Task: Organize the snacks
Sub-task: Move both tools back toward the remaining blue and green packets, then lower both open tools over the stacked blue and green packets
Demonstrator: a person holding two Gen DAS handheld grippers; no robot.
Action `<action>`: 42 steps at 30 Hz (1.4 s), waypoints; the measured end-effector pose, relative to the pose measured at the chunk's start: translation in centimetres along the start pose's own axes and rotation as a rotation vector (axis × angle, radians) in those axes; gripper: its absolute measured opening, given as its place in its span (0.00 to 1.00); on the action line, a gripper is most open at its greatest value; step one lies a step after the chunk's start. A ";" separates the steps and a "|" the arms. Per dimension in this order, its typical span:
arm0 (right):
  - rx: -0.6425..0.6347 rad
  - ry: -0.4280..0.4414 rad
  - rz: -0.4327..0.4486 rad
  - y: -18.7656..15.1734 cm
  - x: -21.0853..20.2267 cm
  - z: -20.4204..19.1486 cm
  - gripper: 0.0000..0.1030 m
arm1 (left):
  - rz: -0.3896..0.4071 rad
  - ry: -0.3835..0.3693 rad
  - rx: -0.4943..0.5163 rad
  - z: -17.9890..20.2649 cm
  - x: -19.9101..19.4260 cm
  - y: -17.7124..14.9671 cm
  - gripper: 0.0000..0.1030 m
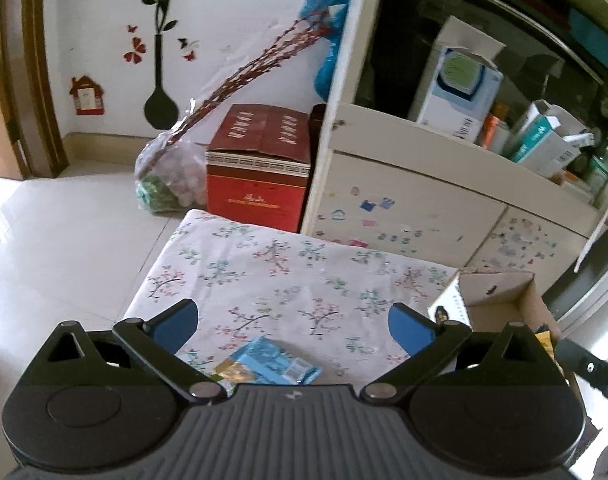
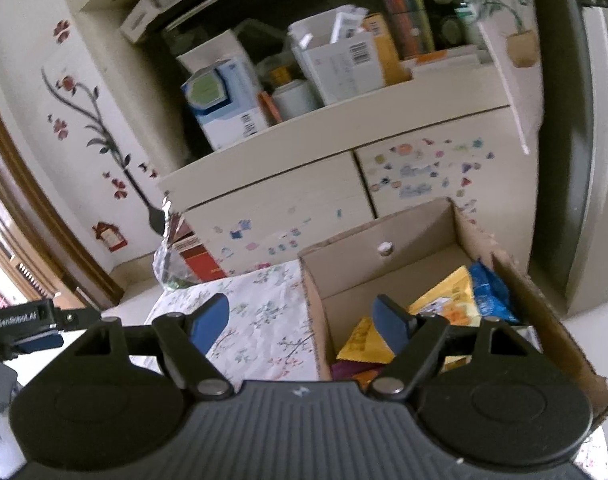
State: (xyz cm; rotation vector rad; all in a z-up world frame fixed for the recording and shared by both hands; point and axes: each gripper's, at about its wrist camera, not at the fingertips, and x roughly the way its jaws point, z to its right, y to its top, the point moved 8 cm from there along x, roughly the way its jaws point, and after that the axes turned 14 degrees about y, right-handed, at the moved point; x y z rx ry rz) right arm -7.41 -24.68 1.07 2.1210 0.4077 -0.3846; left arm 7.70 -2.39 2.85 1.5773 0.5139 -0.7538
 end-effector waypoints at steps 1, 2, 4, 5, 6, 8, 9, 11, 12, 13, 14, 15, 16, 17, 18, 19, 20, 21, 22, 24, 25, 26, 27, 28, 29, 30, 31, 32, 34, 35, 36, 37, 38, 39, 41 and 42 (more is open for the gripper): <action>-0.012 0.006 -0.010 -0.3 0.2 -0.4 0.77 | -0.002 0.006 -0.003 -0.3 0.1 -0.1 1.00; -0.022 0.011 -0.018 -0.5 0.5 -0.8 0.77 | -0.005 0.011 -0.006 -0.6 0.3 -0.2 1.00; -0.047 0.027 -0.034 -1.1 1.0 -1.7 0.77 | -0.010 0.017 -0.011 -1.2 0.7 -0.3 1.00; -0.061 0.038 -0.046 -1.5 1.4 -2.2 0.77 | -0.016 0.018 -0.013 -1.4 1.0 -0.4 1.00; -0.074 0.049 -0.057 -1.8 1.7 -2.7 0.77 | -0.024 0.018 -0.014 -1.6 1.4 -0.5 1.00; -0.109 0.070 -0.082 -2.6 2.3 -3.8 0.77 | -0.050 0.029 -0.018 -1.9 2.5 -1.0 1.00; -0.128 0.080 -0.094 -3.0 2.6 -4.4 0.77 | -0.064 0.035 -0.023 -2.1 3.1 -1.2 1.00; -0.163 0.100 -0.117 -3.9 3.2 -5.4 0.77 | -0.092 0.031 -0.039 -2.2 4.2 -1.5 1.00; -0.176 0.110 -0.128 -4.2 3.4 -5.7 0.77 | -0.109 0.027 -0.049 -2.2 4.7 -1.7 1.00; -0.188 0.119 -0.141 -4.6 3.7 -6.1 0.77 | -0.128 0.024 -0.058 -2.2 5.4 -1.9 1.00; -0.200 0.127 -0.154 -5.0 3.9 -6.4 0.77 | -0.146 0.025 -0.065 -2.2 6.0 -2.2 1.00; -0.211 0.130 -0.167 -5.4 4.1 -6.6 0.77 | -0.162 0.028 -0.067 -2.1 6.6 -2.4 1.00; -0.224 0.131 -0.183 -5.8 4.4 -6.8 0.77 | -0.173 0.032 -0.065 -2.0 7.2 -2.6 1.00; -0.233 0.131 -0.194 -6.2 4.6 -6.9 0.77 | -0.181 0.042 -0.061 -1.9 7.7 -2.9 1.00; -0.241 0.130 -0.205 -6.5 4.7 -7.0 0.77 | -0.187 0.052 -0.053 -1.8 8.2 -3.0 1.00; -0.249 0.130 -0.216 -6.8 4.9 -7.2 0.77 | -0.193 0.054 -0.045 -1.5 8.7 -3.2 1.00; -0.254 0.131 -0.225 -7.0 5.0 -7.3 0.77 | -0.202 0.049 -0.040 -1.2 9.2 -3.4 1.00; -0.258 0.133 -0.232 -7.2 5.1 -7.4 0.77 | -0.213 0.042 -0.038 -0.9 9.7 -3.6 1.00; -0.262 0.135 -0.239 -7.3 5.1 -7.5 0.77 | -0.222 0.041 -0.039 -0.7 10.2 -3.7 1.00; -0.270 0.138 -0.247 -7.6 5.1 -7.5 0.77 | -0.233 0.044 -0.044 -0.5 11.1 -4.0 1.00; -0.273 0.138 -0.251 -7.6 5.1 -7.5 0.77 | -0.238 0.044 -0.046 -0.3 11.5 -4.1 1.00; -0.273 0.136 -0.254 -7.7 5.1 -7.5 0.77 | -0.244 0.042 -0.047 -0.1 11.9 -4.2 1.00; -0.272 0.133 -0.257 -7.7 5.2 -7.4 0.77 | -0.251 0.039 -0.046 0.1 12.2 -4.3 1.00; -0.270 0.131 -0.261 -7.7 5.3 -7.3 0.77 | -0.259 0.037 -0.043 0.3 12.6 -4.6 1.00; -0.268 0.129 -0.263 -7.7 5.5 -7.3 0.77 | -0.267 0.041 -0.041 0.5 13.0 -4.7 1.00; -0.268 0.127 -0.265 -7.7 5.5 -7.3 0.77 | -0.273 0.052 -0.040 0.5 13.4 -5.0 1.00; -0.269 0.126 -0.266 -7.7 5.6 -7.3 0.77 | -0.278 0.063 -0.039 0.4 13.8 -5.2 1.00; -0.271 0.125 -0.268 -7.7 5.6 -7.3 0.77 | -0.283 0.074 -0.038 0.3 14.1 -5.4 1.00; -0.274 0.122 -0.270 -7.8 5.7 -7.4 0.77 | -0.303 0.083 -0.033 0.1 14.5 -6.2 1.00; -0.274 0.119 -0.271 -7.7 5.7 -7.4 0.77 | -0.311 0.083 -0.031 0.0 14.7 -6.6 0.99; -0.273 0.115 -0.270 -7.7 5.8 -7.4 0.77 | -0.317 0.085 -0.029 -0.1 14.7 -6.9 0.95; -0.269 0.112 -0.270 -7.7 5.8 -7.4 0.77 | -0.305 0.085 -0.021 -0.2 14.5 -7.0 0.94; -0.263 0.109 -0.269 -7.7 5.9 -7.4 0.77 | -0.296 0.079 -0.008 -0.2 14.2 -7.1 0.89; -0.256 0.108 -0.269 -7.6 5.9 -7.4 0.77 | -0.290 0.061 0.009 -0.1 13.9 -7.2 0.83; -0.239 0.103 -0.266 -7.5 6.0 -7.3 0.77 | -0.289 0.042 0.026 -0.1 13.3 -7.4 0.76; -0.230 0.101 -0.264 -7.5 6.1 -7.3 0.77 | -0.295 0.029 0.026 -0.2 12.9 -7.6 0.73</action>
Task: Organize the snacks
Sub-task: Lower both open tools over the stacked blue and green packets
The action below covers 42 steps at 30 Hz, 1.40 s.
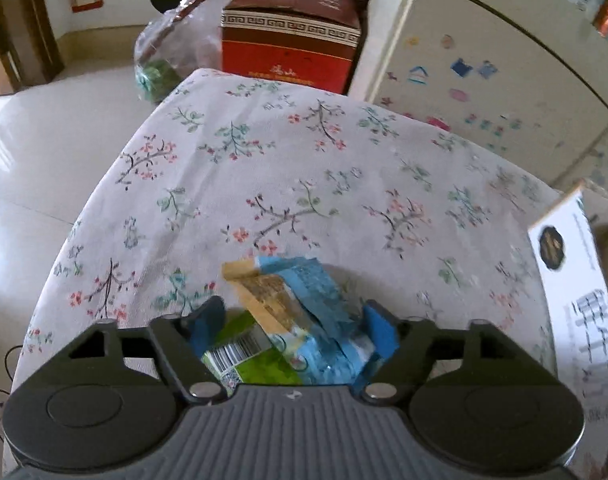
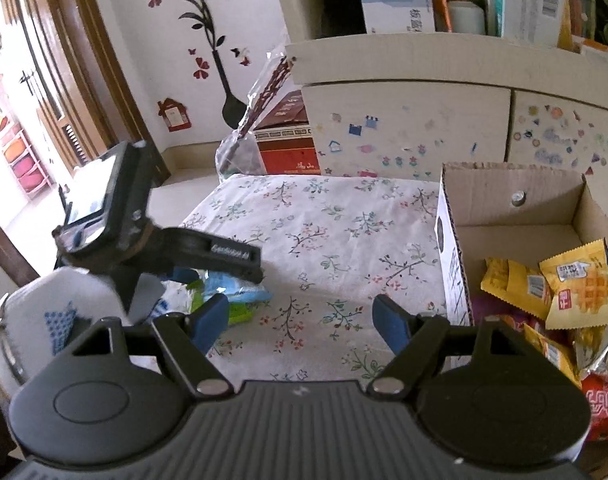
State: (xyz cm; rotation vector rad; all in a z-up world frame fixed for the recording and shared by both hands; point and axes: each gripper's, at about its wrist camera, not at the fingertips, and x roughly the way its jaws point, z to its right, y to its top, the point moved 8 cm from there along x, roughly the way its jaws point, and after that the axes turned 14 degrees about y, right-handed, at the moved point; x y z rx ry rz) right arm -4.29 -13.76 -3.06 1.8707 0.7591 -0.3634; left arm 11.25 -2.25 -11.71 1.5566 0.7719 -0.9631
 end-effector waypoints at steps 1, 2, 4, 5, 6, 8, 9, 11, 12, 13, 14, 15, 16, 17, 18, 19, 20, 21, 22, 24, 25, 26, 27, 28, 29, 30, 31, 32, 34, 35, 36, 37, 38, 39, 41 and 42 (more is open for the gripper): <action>0.007 -0.002 0.001 0.1 0.1 0.1 0.77 | -0.004 -0.013 -0.003 -0.2 -0.3 -0.3 0.71; 0.014 -0.003 0.001 0.1 0.1 0.2 0.77 | -0.009 -0.025 -0.007 -0.3 -0.6 -0.6 0.68; 0.026 -0.008 0.000 0.1 0.4 0.3 0.77 | -0.020 -0.044 -0.013 -0.8 -1.2 -1.2 0.63; 0.032 -0.009 -0.001 0.1 0.6 0.4 0.77 | -0.026 -0.050 -0.015 -1.1 -1.5 -1.5 0.60; 0.038 -0.008 -0.003 0.1 0.7 0.4 0.77 | -0.031 -0.057 -0.020 -1.5 -2.0 -1.8 0.58; 0.050 0.004 -0.011 -0.1 1.1 0.3 0.77 | -0.044 -0.073 -0.047 -2.3 -2.5 -2.3 0.57; 0.054 0.011 -0.018 -0.2 1.3 0.2 0.77 | -0.052 -0.088 -0.075 -2.9 -2.9 -2.7 0.57; 0.052 0.017 -0.038 -0.6 1.9 0.0 0.77 | -0.071 -0.110 -0.119 -3.8 -3.5 -3.2 0.57; 0.045 0.019 -0.049 -0.9 2.3 -0.2 0.77 | -0.077 -0.114 -0.134 -4.2 -3.8 -3.6 0.57; 0.035 0.025 -0.062 -1.2 2.6 -0.4 0.77 | -0.080 -0.108 -0.143 -4.6 -4.1 -3.9 0.57; 0.024 0.033 -0.077 -1.5 3.0 -0.8 0.77 | -0.079 -0.099 -0.150 -5.0 -4.4 -4.1 0.57; 0.012 0.042 -0.095 -1.9 3.5 -1.1 0.77 | -0.073 -0.093 -0.162 -5.4 -4.8 -4.2 0.57; 0.000 0.051 -0.109 -2.2 4.0 -1.4 0.77 | -0.069 -0.093 -0.178 -5.7 -5.0 -4.2 0.57; -0.014 0.060 -0.125 -2.6 4.6 -1.8 0.77 | -0.070 -0.096 -0.202 -6.1 -5.2 -4.1 0.57; -0.028 0.069 -0.139 -3.0 5.1 -2.2 0.77 | -0.073 -0.096 -0.225 -6.4 -5.2 -3.9 0.58; -0.043 0.076 -0.150 -3.3 5.7 -2.6 0.77 | -0.074 -0.095 -0.245 -6.7 -5.2 -3.6 0.58; -0.062 0.082 -0.159 -3.5 6.3 -3.0 0.77 | -0.075 -0.093 -0.258 -6.9 -5.2 -3.4 0.60; -0.085 0.084 -0.164 -3.7 6.8 -3.3 0.77 | -0.075 -0.092 -0.266 -7.0 -5.2 -3.2 0.61; -0.114 0.084 -0.167 -3.8 7.4 -3.6 0.77 | -0.074 -0.094 -0.270 -7.0 -5.2 -3.0 0.62; -0.166 0.085 -0.162 -3.7 8.2 -4.1 0.77 | -0.075 -0.102 -0.266 -6.8 -5.2 -2.9 0.68; -0.185 0.090 -0.155 -3.4 8.6 -4.3 0.77 | -0.079 -0.094 -0.265 -6.7 -5.1 -2.9 0.69; -0.203 0.096 -0.146 -3.1 9.0 -4.5 0.77 | -0.085 -0.076 -0.267 -6.8 -4.9 -3.0 0.70; -0.219 0.102 -0.139 -2.8 9.3 -4.6 0.77 | -0.094 -0.061 -0.272 -7.0 -4.8 -3.1 0.71; -0.236 0.108 -0.131 -2.5 9.7 -4.8 0.77 | -0.103 -0.051 -0.282 -7.3 -4.7 -3.1 0.71; -0.247 0.114 -0.125 -2.2 10.1 -4.9 0.77 | -0.107 -0.045 -0.292 -7.5 -4.7 -3.2 0.71; -0.253 0.125 -0.123 -2.0 10.5 -5.0 0.77 | -0.112 -0.038 -0.304 -7.8 -4.6 -3.1 0.76; -0.254 0.140 -0.124 -1.9 11.0 -5.2 0.77 | -0.116 -0.028 -0.317 -8.0 -4.5 -3.0 0.79; -0.255 0.157 -0.127 -1.8 11.5 -5.3 0.77 | -0.122 -0.017 -0.328 -8.2 -4.4 -3.0 0.86; -0.267 0.168 -0.141 -1.8 12.4 -5.5 0.77 | -0.126 -0.009 -0.344 -8.4 -4.3 -3.0 0.87; -0.278 0.163 -0.150 -1.9 12.9 -5.6 0.77 | -0.127 -0.008 -0.342 -8.4 -4.3 -3.0 0.87; -0.286 0.160 -0.158 -2.1 13.3 -5.6 0.77 | -0.128 -0.003 -0.338 -8.4 -4.3 -3.0 0.87; -0.285 0.171 -0.164 -2.2 13.7 -5.6 0.77 | -0.128 0.002 -0.335 -8.3 -4.2 -3.0 0.87; -0.274 0.178 -0.169 -2.4 13.9 -5.6 0.77 | -0.128 0.007 -0.336 -8.3 -4.3 -3.0 0.87; -0.259 0.182 -0.180 -2.6 14.2 -5.5 0.77 | -0.127 0.009 -0.340 -8.3 -4.2 -2.9 0.87; -0.242 0.197 -0.221 -3.1 14.8 -5.3 0.75 | -0.127 0.010 -0.347 -8.3 -4.2 -2.9 0.88; -0.257 0.196 -0.216 -3.3 14.8 -5.5 0.74 | -0.126 0.011 -0.349 -8.3 -4.2 -2.9 0.89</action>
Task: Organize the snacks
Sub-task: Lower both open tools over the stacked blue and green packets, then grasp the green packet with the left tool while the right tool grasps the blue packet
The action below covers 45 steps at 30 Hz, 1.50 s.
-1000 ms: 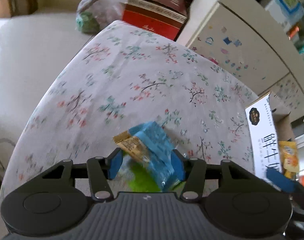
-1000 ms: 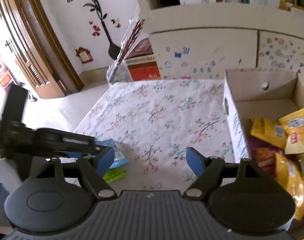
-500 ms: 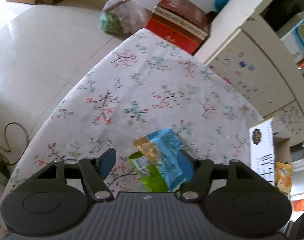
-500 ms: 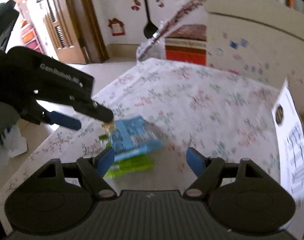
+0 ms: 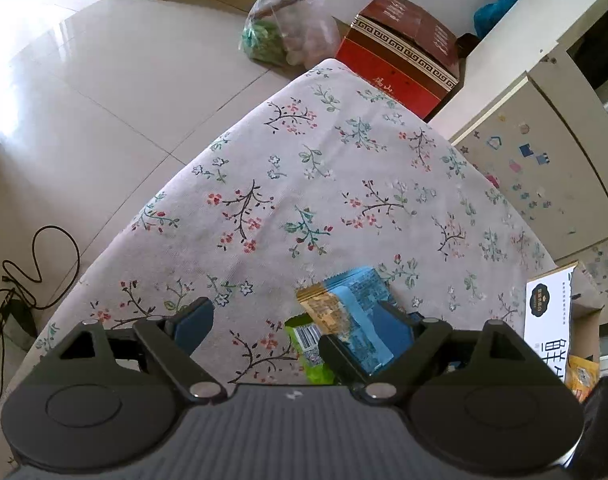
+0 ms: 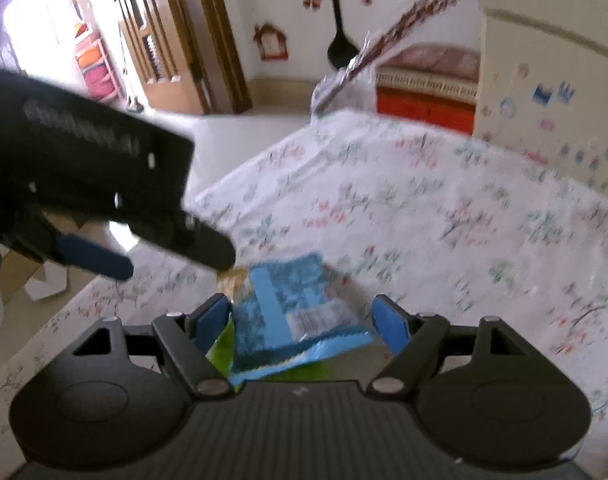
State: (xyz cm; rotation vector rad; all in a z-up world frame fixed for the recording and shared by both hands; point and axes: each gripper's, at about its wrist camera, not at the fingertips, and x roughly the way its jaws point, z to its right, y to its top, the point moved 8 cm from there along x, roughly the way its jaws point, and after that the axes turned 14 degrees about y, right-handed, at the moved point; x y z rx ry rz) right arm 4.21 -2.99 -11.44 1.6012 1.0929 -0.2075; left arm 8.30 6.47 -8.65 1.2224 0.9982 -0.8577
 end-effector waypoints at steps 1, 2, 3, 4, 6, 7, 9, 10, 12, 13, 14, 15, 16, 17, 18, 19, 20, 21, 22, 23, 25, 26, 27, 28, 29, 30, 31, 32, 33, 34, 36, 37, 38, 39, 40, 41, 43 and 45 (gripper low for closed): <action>-0.009 0.000 -0.001 -0.1 0.0 -0.2 0.69 | 0.001 0.002 -0.001 0.1 0.0 0.0 0.89; 0.002 0.000 0.008 0.0 -0.2 -0.1 0.66 | 0.004 0.004 0.001 0.1 0.0 0.0 0.90; 0.021 0.001 0.020 0.0 -0.4 0.0 0.66 | 0.005 0.006 0.004 0.3 0.1 0.0 0.90; 0.041 -0.002 0.037 0.1 -0.8 0.3 0.65 | 0.005 0.007 0.006 0.4 0.1 0.0 0.90; 0.059 -0.012 0.063 0.3 -1.7 0.8 0.64 | 0.002 0.003 0.006 0.6 0.1 -0.1 0.90; 0.069 -0.020 0.073 0.4 -2.2 1.1 0.64 | 0.002 -0.002 0.007 0.7 0.0 -0.2 0.90; 0.101 -0.053 0.096 0.4 -3.3 2.1 0.64 | 0.003 -0.012 0.019 1.2 0.0 -0.3 0.91; 0.124 -0.082 0.107 0.5 -4.0 2.9 0.64 | 0.004 -0.011 0.026 1.4 0.0 -0.4 0.91; 0.163 -0.144 0.124 0.3 -5.1 4.3 0.64 | 0.000 -0.013 0.048 2.0 0.2 -0.9 0.91; 0.167 -0.169 0.126 0.2 -5.5 4.7 0.64 | -0.005 -0.012 0.061 2.3 0.4 -1.1 0.91; 0.169 -0.194 0.122 0.0 -5.8 5.1 0.64 | -0.009 -0.007 0.076 2.7 0.6 -1.5 0.91; 0.170 -0.216 0.114 -0.3 -5.9 5.5 0.64 | -0.012 0.000 0.089 3.1 0.8 -1.8 0.91; 0.172 -0.237 0.105 -0.6 -6.1 5.8 0.64 | -0.016 0.007 0.105 3.5 1.1 -2.1 0.91; 0.178 -0.258 0.095 -0.9 -6.2 6.2 0.65 | -0.019 0.010 0.117 3.9 1.2 -2.4 0.91; 0.187 -0.271 0.088 -1.2 -6.3 6.6 0.65 | -0.020 0.012 0.130 4.4 1.5 -2.6 0.91; 0.195 -0.280 0.082 -1.5 -6.4 7.0 0.66 | -0.019 0.016 0.141 4.8 1.6 -2.8 0.91; 0.196 -0.287 0.077 -1.8 -6.4 7.4 0.66 | -0.017 0.023 0.152 5.2 1.8 -3.0 0.91; 0.192 -0.297 0.069 -2.2 -6.5 7.6 0.66 | -0.015 0.031 0.161 5.5 2.0 -3.1 0.92; 0.184 -0.309 0.057 -2.5 -6.5 7.9 0.67 | -0.013 0.038 0.163 5.8 2.2 -3.2 0.93; 0.175 -0.315 0.049 -2.7 -6.5 8.1 0.67 | -0.009 0.049 0.165 5.9 2.4 -3.3 0.95; 0.149 -0.310 0.045 -2.8 -6.6 8.1 0.72 | -0.001 0.090 0.179 6.1 3.1 -3.5 0.98; 0.141 -0.311 0.034 -3.0 -6.6 8.0 0.77 | 0.009 0.117 0.194 6.2 3.4 -3.7 1.00; 0.130 -0.313 0.020 -3.2 -6.6 8.1 0.80 | 0.028 0.144 0.209 6.3 3.5 -3.7 1.00; 0.114 -0.320 0.008 -3.3 -6.5 8.0 0.83 | 0.042 0.170 0.224 6.4 3.7 -3.8 1.00; 0.090 -0.328 0.010 -3.5 -6.6 8.0 0.85 | 0.050 0.182 0.233 6.5 3.8 -3.9 1.00; 0.081 -0.327 0.013 -3.6 -6.6 7.9 0.86 | 0.055 0.184 0.235 6.5 3.8 -3.9 1.00; 0.086 -0.323 0.016 -3.6 -6.6 8.0 0.86 | 0.058 0.183 0.228 6.5 3.9 -3.9 1.00; 0.093 -0.318 0.017 -3.6 -6.5 8.1 0.86 | 0.061 0.183 0.224 6.4 3.9 -4.0 1.00; 0.093 -0.317 0.018 -3.6 -6.5 8.1 0.86 | 0.062 0.184 0.222 6.4 3.9 -4.0 1.00; 0.091 -0.318 0.018 -3.5 -6.5 8.1 0.87 | 0.063 0.183 0.219 6.3 3.9 -4.0 1.00; 0.088 -0.318 0.018 -3.5 -6.3 8.1 0.88 | 0.065 0.183 0.218 6.1 3.9 -4.0 1.00; 0.085 -0.318 0.018 -3.5 -6.2 8.1 0.89 | 0.066 0.182 0.218 6.0 3.9 -4.1 1.00; 0.082 -0.318 0.019 -3.4 -6.2 8.1 0.90 | 0.065 0.181 0.220 6.2 3.9 -3.9 1.00; 0.078 -0.317 0.018 -3.4 -6.1 8.1 0.91 | 0.060 0.179 0.224 6.2 3.9 -4.0 1.00; 0.073 -0.314 0.016 -3.4 -6.0 8.1 0.92 | 0.051 0.177 0.231 6.1 3.7 -4.0 1.00; 0.069 -0.309 0.013 -3.3 -5.9 8.1 0.93 | 0.037 0.175 0.241 6.0 3.8 -3.9 1.00; 0.049 -0.296 0.002 -3.4 -5.8 7.8 0.96 | 0.022 0.170 0.260 5.7 3.8 -3.9 1.00; 0.020 -0.297 -0.006 -3.3 -5.6 7.3 0.96 | 0.027 0.165 0.264 5.2 3.7 -4.0 1.00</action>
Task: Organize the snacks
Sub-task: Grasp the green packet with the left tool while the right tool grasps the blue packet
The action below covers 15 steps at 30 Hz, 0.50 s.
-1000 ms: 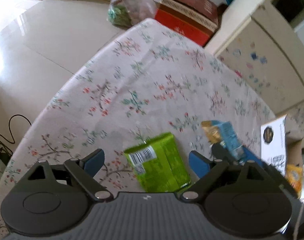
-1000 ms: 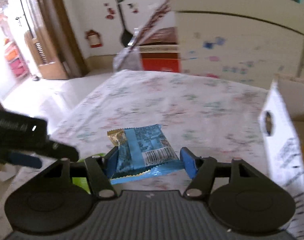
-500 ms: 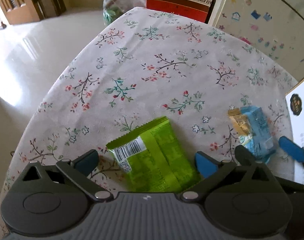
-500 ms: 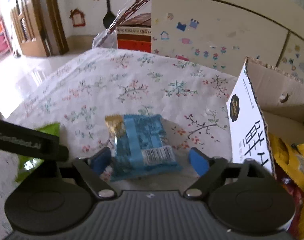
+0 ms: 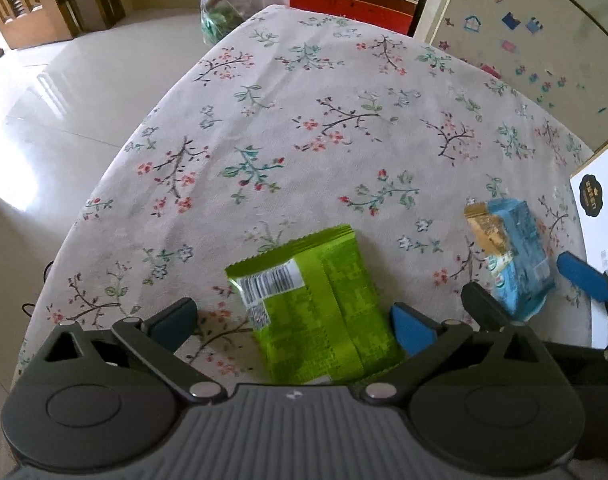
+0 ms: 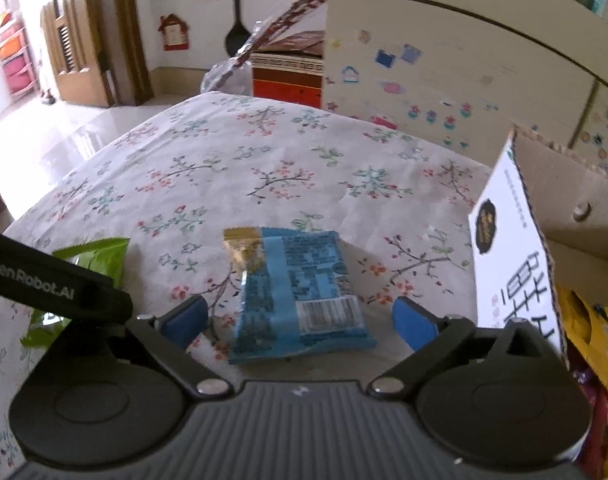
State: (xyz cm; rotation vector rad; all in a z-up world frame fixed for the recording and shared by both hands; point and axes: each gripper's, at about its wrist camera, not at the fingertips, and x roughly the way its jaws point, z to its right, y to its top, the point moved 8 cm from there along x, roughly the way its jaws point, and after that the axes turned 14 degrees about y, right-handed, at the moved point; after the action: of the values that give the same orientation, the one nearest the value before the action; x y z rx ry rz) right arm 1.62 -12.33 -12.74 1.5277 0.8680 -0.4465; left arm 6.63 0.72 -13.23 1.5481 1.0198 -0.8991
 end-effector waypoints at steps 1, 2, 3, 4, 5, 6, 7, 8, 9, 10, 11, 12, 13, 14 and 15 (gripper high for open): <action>-0.012 0.000 -0.006 0.1 0.0 -0.2 0.96 | 0.005 0.002 0.004 -0.1 0.0 -0.1 1.00; -0.022 0.001 -0.012 0.1 0.1 -0.4 0.96 | 0.005 0.007 0.010 -0.3 0.0 -0.1 1.00; -0.026 0.006 -0.018 0.1 0.2 -0.5 0.96 | 0.001 0.004 0.015 -0.3 0.1 -0.1 1.00; -0.023 0.014 -0.024 0.1 0.2 -0.6 0.96 | -0.010 0.003 0.019 -0.5 0.1 -0.1 1.00; -0.016 0.020 -0.026 0.1 0.2 -0.5 0.96 | -0.023 0.003 0.018 -0.7 0.1 -0.1 1.00; -0.006 0.023 -0.025 0.0 0.2 -0.4 0.96 | -0.032 0.002 0.013 -0.9 0.2 -0.1 1.00; 0.008 0.028 -0.023 0.0 0.2 -0.3 0.96 | -0.036 0.002 0.009 -1.1 0.1 -0.2 1.00; 0.019 0.034 -0.022 -0.1 0.2 -0.1 0.96 | -0.036 -0.001 0.003 -1.2 0.1 -0.3 1.00; 0.020 0.032 -0.018 0.0 0.2 -0.1 0.96 | -0.036 0.003 0.000 -1.3 0.1 -0.3 1.00; 0.020 0.031 -0.019 0.0 0.2 0.0 0.96 | -0.036 0.005 -0.005 -1.4 0.1 -0.3 1.00; 0.021 0.031 -0.019 0.0 0.2 -0.1 0.96 | -0.034 0.005 -0.009 -1.5 0.2 -0.3 1.00; 0.020 0.030 -0.019 0.0 0.3 -0.1 0.96 | -0.033 0.007 -0.009 -1.5 0.2 -0.3 1.00; 0.016 0.030 -0.019 0.0 0.3 -0.2 0.96 | -0.032 0.010 -0.008 -1.5 0.2 -0.3 1.00; 0.010 0.032 -0.019 0.0 0.4 -0.2 0.96 | -0.032 0.013 -0.007 -1.4 0.2 -0.3 1.00; 0.005 0.035 -0.020 0.0 0.4 -0.2 0.96 | -0.035 0.014 -0.006 -1.4 0.3 -0.3 1.00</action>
State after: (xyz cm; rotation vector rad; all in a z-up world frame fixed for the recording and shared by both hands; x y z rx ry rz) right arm 1.84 -12.00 -12.95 1.5368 0.9107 -0.4373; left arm 6.54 2.15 -13.29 1.5379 1.0611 -0.9094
